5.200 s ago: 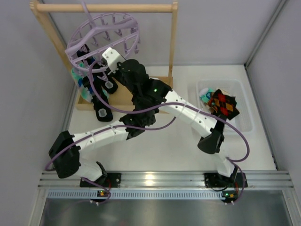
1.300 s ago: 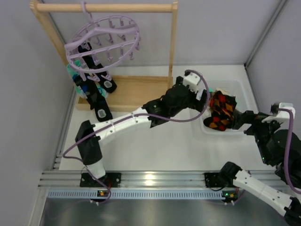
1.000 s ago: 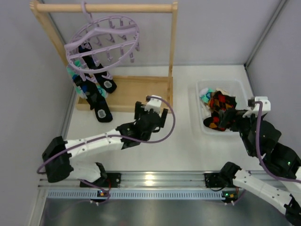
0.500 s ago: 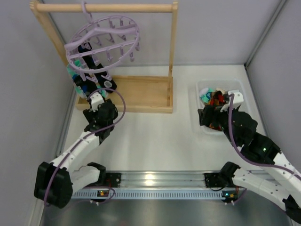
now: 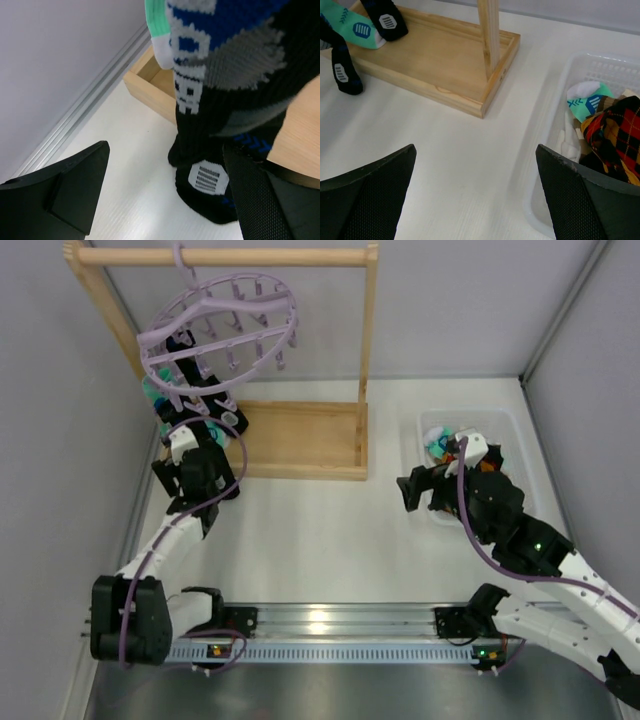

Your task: Remove the socks clipped to the hanger

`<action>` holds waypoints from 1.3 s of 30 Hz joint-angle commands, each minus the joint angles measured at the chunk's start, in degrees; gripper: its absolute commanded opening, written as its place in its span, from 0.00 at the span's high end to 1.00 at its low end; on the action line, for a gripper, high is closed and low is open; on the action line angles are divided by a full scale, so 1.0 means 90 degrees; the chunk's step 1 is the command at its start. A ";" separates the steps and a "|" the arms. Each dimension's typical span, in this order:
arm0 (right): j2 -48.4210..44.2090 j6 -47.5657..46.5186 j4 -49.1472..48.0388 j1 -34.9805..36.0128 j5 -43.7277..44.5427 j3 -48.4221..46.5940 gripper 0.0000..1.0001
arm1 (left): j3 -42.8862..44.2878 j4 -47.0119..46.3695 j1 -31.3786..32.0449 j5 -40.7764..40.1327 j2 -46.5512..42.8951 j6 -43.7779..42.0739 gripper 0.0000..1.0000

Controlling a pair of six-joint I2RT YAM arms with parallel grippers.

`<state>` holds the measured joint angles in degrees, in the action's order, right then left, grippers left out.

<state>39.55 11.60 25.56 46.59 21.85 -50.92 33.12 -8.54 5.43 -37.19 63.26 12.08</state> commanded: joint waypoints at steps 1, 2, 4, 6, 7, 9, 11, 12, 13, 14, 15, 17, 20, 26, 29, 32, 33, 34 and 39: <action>-0.0039 -0.0077 -0.0574 -0.0040 -0.0376 0.0090 0.01 | 0.0167 -0.1227 -0.0144 -0.0048 0.0546 -0.0325 0.02; -0.0029 -0.0097 -0.0594 -0.0049 -0.0454 0.0120 0.01 | 0.0138 -0.1761 -0.0174 0.0020 0.0665 -0.0481 0.02; 0.0000 -0.0126 -0.0594 -0.0049 -0.0494 0.0140 0.01 | 0.0109 -0.2301 -0.0281 0.0391 0.0986 -0.0667 0.02; 0.0049 -0.0146 -0.0623 -0.0040 -0.0542 0.0140 0.00 | 0.0070 -0.2995 -0.0340 0.0586 0.1173 -0.0717 0.02; 0.0049 -0.0155 -0.0623 -0.0040 -0.0552 0.0130 0.01 | 0.0070 -0.3190 -0.0359 0.0703 0.1338 -0.0707 0.02; 0.0059 -0.0175 -0.0662 -0.0030 -0.0572 0.0111 0.01 | 0.0147 -0.3532 -0.0379 0.0705 0.1505 -0.0727 0.02; 0.0039 -0.0185 -0.0672 -0.0049 -0.0640 0.0101 0.01 | 0.0216 -0.3709 -0.0379 0.0695 0.1671 -0.0736 0.04; 0.0029 -0.0175 -0.0692 -0.0040 -0.0650 0.0101 0.01 | 0.0226 -0.3758 -0.0379 0.0675 0.1681 -0.0649 0.10; 0.0029 -0.0185 -0.0701 -0.0040 -0.0640 0.0120 0.00 | 0.0187 -0.3826 -0.0379 0.0810 0.1643 -0.0600 0.26; 0.0010 -0.0175 -0.0711 -0.0049 -0.0631 0.0120 0.01 | 0.0177 -0.3895 -0.0379 0.0870 0.1633 -0.0590 0.41; 0.0000 -0.0194 -0.0740 -0.0049 -0.0621 0.0120 0.01 | 0.0167 -0.3973 -0.0379 0.0822 0.1623 -0.0532 0.56; -0.0010 -0.0195 -0.0750 -0.0040 -0.0630 0.0120 0.00 | 0.0148 -0.4197 -0.0379 0.0666 0.1671 -0.0531 0.65; -0.0068 -0.0156 -0.0760 -0.0040 -0.0650 0.0149 0.01 | 0.0216 -0.4267 -0.0379 0.0860 0.1760 -0.0619 0.92; -0.0117 -0.0039 -0.1043 -0.0040 -0.0845 0.0257 0.00 | -0.0476 -0.4150 -0.0088 0.0910 0.0873 0.0415 1.00; -0.0156 0.0118 -0.1199 -0.0049 -0.0992 0.0228 0.01 | -0.0916 -0.3915 0.0790 0.0167 0.0160 0.0574 1.00; -0.0176 0.0157 -0.1190 -0.0040 -0.1050 0.0101 0.01 | -0.1122 -0.3925 0.2134 -0.0934 -0.0222 0.0066 1.00; -0.0176 0.0167 -0.1180 -0.0040 -0.1060 0.0023 0.01 | -0.1103 -0.3905 0.2440 -0.1371 -0.0261 -0.0032 1.00; -0.0176 0.0176 -0.1161 -0.0040 -0.1099 -0.0006 0.01 | -0.1083 -0.3905 0.2704 -0.1463 -0.0291 -0.0333 1.00; -0.0098 0.0128 -0.1199 -0.0049 -0.1129 -0.0386 0.01 | -0.0771 -0.3915 0.4501 -0.2731 -0.0019 -0.1165 1.00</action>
<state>38.68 12.27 18.55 46.59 12.67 -49.43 23.68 -40.88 39.99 -51.16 61.69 7.55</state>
